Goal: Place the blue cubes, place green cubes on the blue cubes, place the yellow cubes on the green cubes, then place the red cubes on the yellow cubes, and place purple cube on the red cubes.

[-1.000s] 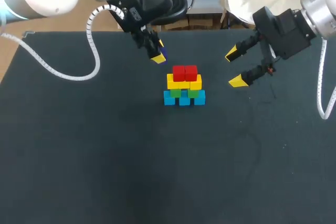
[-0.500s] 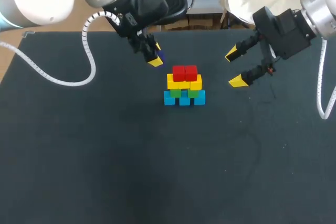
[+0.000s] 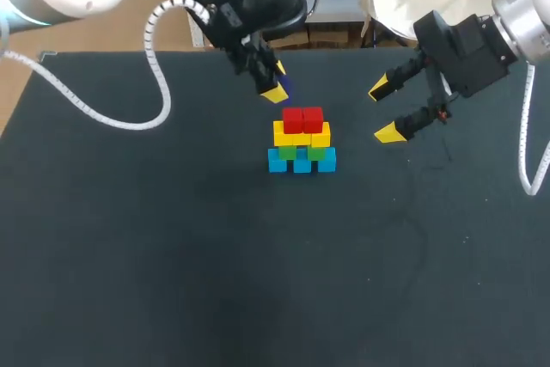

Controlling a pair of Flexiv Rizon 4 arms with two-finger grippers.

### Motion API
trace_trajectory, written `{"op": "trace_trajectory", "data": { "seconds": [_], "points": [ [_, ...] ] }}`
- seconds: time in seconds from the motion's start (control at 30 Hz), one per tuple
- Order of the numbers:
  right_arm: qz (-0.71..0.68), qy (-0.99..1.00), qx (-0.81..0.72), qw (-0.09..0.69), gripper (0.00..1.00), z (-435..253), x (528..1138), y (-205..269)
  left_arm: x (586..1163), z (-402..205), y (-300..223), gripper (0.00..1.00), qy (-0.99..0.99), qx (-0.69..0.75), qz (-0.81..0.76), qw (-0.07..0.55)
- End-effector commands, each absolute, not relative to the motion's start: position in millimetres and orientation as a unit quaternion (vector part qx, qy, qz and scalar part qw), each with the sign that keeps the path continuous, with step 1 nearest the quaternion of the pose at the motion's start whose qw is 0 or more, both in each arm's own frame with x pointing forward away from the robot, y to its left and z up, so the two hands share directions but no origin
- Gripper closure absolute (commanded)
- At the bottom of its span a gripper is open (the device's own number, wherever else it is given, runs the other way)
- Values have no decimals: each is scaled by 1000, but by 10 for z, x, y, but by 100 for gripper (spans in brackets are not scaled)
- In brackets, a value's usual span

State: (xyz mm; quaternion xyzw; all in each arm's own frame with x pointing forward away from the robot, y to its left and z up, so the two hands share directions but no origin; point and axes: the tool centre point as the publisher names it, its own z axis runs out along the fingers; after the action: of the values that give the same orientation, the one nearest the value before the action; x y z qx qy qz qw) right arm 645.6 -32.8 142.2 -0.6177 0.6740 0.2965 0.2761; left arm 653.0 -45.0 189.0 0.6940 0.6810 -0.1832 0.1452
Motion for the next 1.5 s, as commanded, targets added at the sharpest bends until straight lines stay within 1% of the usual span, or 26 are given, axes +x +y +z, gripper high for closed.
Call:
{"op": "trace_trajectory", "data": {
  "seconds": [0.03, 0.2, 0.43, 1.13, 1.33, 1.5],
  "points": [
    [297, 673, -618, 277, 0, 1420, 6453, -332, 6503, 1833, -615, 100, 687, 694, -172, 128],
    [297, 673, -618, 277, 0, 1420, 6453, -332, 6443, 1732, -682, 100, 700, 680, -183, 120],
    [297, 673, -618, 277, 0, 1420, 6453, -332, 6412, 1660, -670, 100, 729, 648, -180, 126],
    [297, 673, -618, 277, 0, 1420, 6453, -332, 6404, 1635, -678, 100, 730, 648, -179, 127],
    [297, 673, -618, 277, 0, 1420, 6453, -332, 6297, 1707, -880, 100, 711, 647, -211, 179],
    [297, 673, -618, 277, 0, 1420, 6453, -332, 6299, 1651, -970, 100, 704, 661, -206, 160]
  ]
}}
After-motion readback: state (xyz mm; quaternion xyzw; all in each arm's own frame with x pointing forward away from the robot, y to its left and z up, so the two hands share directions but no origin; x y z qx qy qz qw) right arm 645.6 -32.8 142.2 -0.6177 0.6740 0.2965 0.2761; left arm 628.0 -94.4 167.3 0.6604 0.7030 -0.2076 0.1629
